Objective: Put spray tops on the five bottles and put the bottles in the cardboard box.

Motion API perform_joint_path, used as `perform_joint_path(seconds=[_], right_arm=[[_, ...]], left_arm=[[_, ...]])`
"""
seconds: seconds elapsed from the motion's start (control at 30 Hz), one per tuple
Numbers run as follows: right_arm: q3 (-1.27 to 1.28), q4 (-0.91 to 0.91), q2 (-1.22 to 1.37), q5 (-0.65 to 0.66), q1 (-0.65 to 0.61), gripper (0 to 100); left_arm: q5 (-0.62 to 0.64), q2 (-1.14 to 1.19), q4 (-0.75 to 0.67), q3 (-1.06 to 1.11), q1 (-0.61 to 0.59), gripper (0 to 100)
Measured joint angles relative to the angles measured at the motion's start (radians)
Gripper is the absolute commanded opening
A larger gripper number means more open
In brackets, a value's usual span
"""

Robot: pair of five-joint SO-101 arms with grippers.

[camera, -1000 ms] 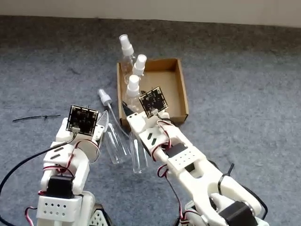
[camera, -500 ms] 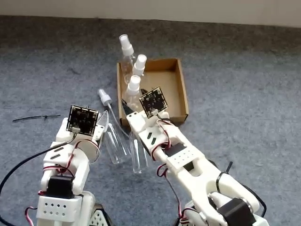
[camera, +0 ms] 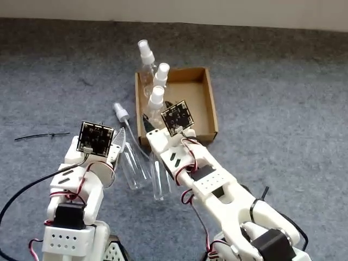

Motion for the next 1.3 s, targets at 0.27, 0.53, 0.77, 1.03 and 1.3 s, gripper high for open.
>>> perform_joint_path(seconds=[0.27, 0.53, 0.77, 1.03, 1.3], right_arm=[[0.0, 0.087, 0.0, 0.0, -0.003, 27.2], [0.0, 0.087, 0.0, 0.0, -0.008, 27.2], [0.0, 0.091, 0.0, 0.0, -0.008, 27.2], [0.0, 0.115, -0.058, 0.0, -0.008, 27.2], [0.0, 0.399, -0.284, 0.0, -0.008, 27.2]], left_arm=[[0.0, 0.0, 0.0, 0.0, 0.0, 17], [0.0, 0.0, 0.0, 0.0, 0.0, 17], [0.0, 0.0, 0.0, 0.0, 0.0, 17], [0.0, 0.0, 0.0, 0.0, 0.0, 17], [0.0, 0.0, 0.0, 0.0, 0.0, 17]])
